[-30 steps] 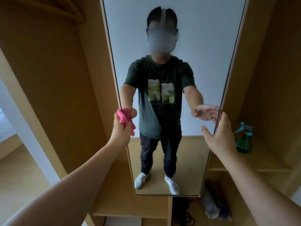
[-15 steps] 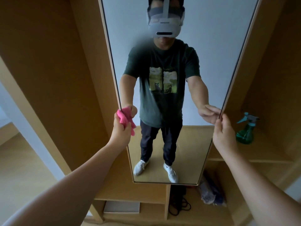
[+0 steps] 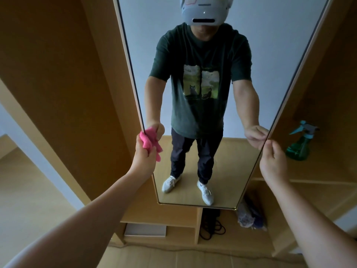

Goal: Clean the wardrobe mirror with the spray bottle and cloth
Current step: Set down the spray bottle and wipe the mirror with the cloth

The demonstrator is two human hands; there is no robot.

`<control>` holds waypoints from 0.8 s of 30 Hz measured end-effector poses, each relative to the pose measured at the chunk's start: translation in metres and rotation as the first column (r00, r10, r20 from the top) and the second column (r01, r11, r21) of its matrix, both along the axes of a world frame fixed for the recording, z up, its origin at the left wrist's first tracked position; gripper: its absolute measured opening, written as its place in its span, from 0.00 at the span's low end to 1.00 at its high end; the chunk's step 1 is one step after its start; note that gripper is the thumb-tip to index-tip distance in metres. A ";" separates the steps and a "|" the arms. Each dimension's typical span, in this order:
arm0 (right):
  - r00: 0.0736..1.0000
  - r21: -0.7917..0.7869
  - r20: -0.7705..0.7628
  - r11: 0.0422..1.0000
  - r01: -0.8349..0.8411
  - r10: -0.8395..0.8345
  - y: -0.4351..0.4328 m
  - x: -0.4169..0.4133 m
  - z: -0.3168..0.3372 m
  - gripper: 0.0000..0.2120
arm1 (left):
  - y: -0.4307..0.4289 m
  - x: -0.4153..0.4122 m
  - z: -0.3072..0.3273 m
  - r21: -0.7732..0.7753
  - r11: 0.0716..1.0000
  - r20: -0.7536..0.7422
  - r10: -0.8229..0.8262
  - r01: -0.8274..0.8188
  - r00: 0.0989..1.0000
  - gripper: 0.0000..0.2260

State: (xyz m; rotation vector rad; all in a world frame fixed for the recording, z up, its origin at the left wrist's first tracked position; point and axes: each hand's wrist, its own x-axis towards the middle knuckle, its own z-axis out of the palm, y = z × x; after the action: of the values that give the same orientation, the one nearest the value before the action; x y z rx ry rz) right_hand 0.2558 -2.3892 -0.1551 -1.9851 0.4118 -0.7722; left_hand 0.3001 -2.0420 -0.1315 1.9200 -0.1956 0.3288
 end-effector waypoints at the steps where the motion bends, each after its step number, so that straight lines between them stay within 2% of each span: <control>1: 1.000 0.004 0.000 1.000 -0.003 0.003 0.000 0.000 -0.002 0.19 | 0.001 0.000 -0.003 0.006 1.000 0.001 -0.005 0.005 1.000 0.17; 16: 1.000 0.015 -0.029 1.000 0.003 -0.002 0.006 -0.002 -0.036 0.21 | 0.003 -0.001 -0.050 0.013 1.000 -0.088 -0.002 0.003 0.996 0.18; 24: 0.991 0.018 -0.134 1.000 -0.015 0.017 0.008 -0.012 -0.068 0.19 | 0.002 -0.002 -0.076 0.004 1.000 -0.170 0.015 -0.014 0.985 0.18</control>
State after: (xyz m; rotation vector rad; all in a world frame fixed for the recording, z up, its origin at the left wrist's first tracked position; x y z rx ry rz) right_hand 0.2442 -2.3811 -0.2232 -2.0287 0.4794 -0.6246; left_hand 0.2981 -2.0397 -0.2073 1.9419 -0.0689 0.1728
